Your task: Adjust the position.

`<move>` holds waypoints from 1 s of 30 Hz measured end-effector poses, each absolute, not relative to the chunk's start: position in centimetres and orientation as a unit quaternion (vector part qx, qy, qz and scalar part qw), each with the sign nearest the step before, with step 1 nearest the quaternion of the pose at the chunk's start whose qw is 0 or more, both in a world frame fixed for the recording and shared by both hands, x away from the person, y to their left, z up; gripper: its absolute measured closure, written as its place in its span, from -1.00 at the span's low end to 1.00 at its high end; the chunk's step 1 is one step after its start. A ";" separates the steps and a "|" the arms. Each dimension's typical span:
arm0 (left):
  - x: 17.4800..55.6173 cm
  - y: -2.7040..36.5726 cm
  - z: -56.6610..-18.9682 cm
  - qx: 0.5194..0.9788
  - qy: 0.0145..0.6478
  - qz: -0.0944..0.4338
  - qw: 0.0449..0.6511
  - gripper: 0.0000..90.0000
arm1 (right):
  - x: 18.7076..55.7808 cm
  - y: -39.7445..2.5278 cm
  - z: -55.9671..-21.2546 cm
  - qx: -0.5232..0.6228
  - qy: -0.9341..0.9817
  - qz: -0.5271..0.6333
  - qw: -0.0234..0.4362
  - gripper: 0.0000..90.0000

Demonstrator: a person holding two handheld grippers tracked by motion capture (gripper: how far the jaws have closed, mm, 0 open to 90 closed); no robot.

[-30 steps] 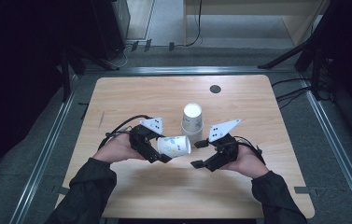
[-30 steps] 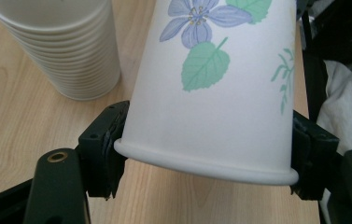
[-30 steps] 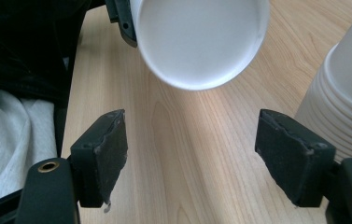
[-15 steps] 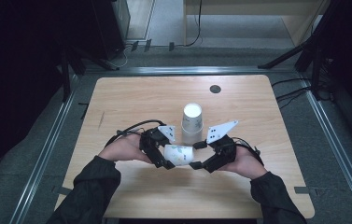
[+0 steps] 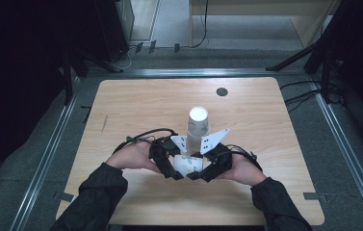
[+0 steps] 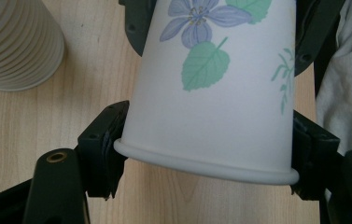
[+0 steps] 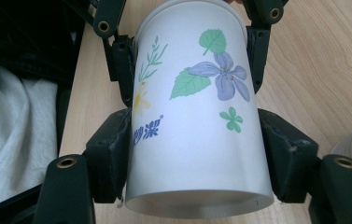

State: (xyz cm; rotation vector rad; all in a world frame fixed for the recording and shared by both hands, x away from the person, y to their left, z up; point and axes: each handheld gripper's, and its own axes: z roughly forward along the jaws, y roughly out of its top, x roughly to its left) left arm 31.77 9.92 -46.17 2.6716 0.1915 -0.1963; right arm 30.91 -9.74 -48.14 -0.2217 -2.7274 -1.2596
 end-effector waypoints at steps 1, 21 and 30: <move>31.8 10.0 -46.2 0.969 0.068 -0.071 0.224 -0.41 | 30.9 -9.7 -48.2 -0.069 -0.904 -0.419 0.059 -0.24; 32.0 12.6 -45.2 0.935 0.104 -0.048 0.335 -0.72 | 31.3 -11.7 -46.5 -0.087 -0.889 -0.448 0.039 -0.23; 31.6 12.6 -45.3 0.924 0.108 -0.047 0.364 -0.72 | 31.3 -12.4 -45.9 -0.089 -0.879 -0.466 0.040 -0.23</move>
